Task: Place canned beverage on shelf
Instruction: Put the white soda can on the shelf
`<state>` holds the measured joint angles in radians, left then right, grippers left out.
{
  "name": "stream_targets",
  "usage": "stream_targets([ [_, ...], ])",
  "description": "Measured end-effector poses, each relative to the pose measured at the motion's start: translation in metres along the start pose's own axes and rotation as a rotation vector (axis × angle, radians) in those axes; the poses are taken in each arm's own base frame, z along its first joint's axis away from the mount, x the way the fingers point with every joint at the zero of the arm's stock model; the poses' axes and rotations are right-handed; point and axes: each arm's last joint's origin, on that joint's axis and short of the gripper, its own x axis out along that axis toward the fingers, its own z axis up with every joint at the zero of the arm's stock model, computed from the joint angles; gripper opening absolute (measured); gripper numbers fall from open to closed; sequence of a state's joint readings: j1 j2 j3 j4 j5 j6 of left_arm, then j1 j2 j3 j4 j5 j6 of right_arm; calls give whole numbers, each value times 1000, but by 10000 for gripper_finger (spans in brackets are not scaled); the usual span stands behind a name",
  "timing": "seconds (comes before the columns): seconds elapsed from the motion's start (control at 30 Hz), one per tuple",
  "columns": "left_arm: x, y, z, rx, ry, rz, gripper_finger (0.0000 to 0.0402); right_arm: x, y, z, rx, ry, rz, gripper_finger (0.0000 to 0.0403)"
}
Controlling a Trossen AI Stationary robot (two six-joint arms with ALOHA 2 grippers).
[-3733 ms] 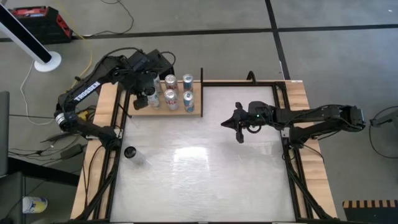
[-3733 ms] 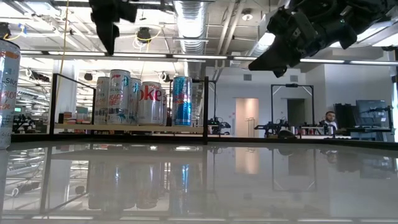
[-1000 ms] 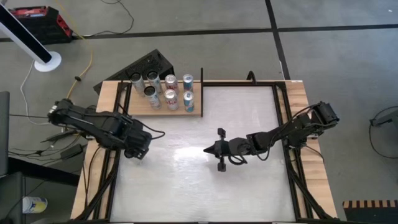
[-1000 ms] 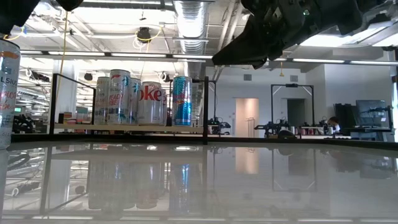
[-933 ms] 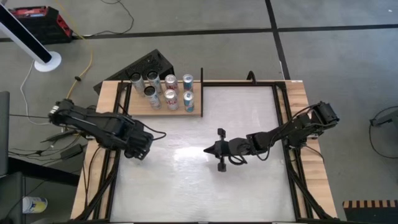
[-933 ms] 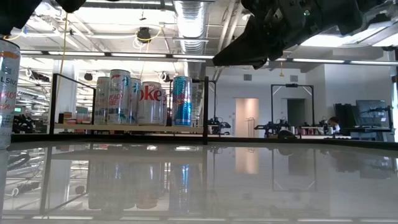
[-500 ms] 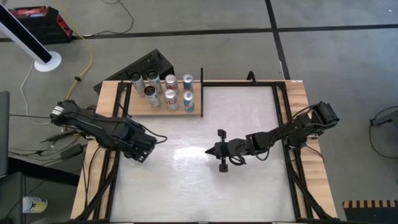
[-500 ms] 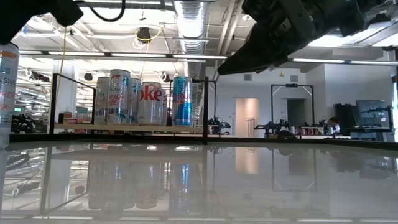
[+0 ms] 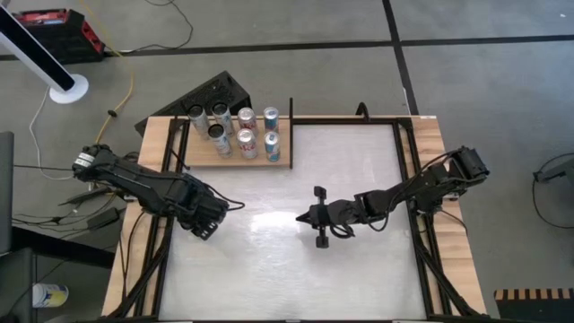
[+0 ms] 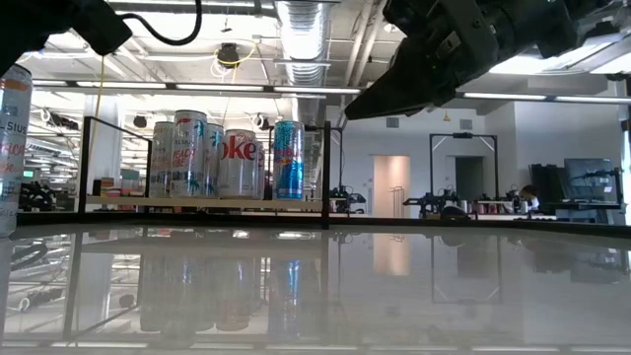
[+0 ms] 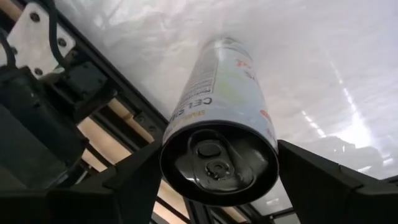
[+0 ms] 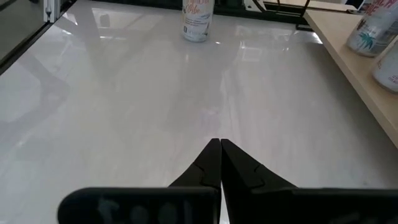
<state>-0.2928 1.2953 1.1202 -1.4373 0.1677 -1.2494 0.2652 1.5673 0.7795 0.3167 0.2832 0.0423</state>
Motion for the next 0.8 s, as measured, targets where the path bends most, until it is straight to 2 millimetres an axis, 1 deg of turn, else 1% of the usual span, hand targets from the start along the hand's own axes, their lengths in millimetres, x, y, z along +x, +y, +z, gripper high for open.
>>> stream_targets([
  [0.1, 0, 0, 2, 31, -13, -7, 260, 1, -2, 1, 6, -4, -6, 27],
  [0.2, -1, 1, 5, 136, -20, -8, 235, 1, -2, 1, 8, -7, -6, 27],
  [0.37, -3, 1, 10, 439, -52, -12, 235, 1, -2, 2, 17, -15, -5, 27],
  [0.5, -4, 0, 12, 658, -108, 10, 252, 1, -2, 2, 30, -16, -6, 27],
  [0.67, -9, -2, 15, 753, -199, 84, 251, 1, -2, 2, 44, -16, -5, 27],
  [0.8, -21, -2, 15, 784, -265, 98, 247, 1, -4, 2, 48, -18, -11, 27],
])
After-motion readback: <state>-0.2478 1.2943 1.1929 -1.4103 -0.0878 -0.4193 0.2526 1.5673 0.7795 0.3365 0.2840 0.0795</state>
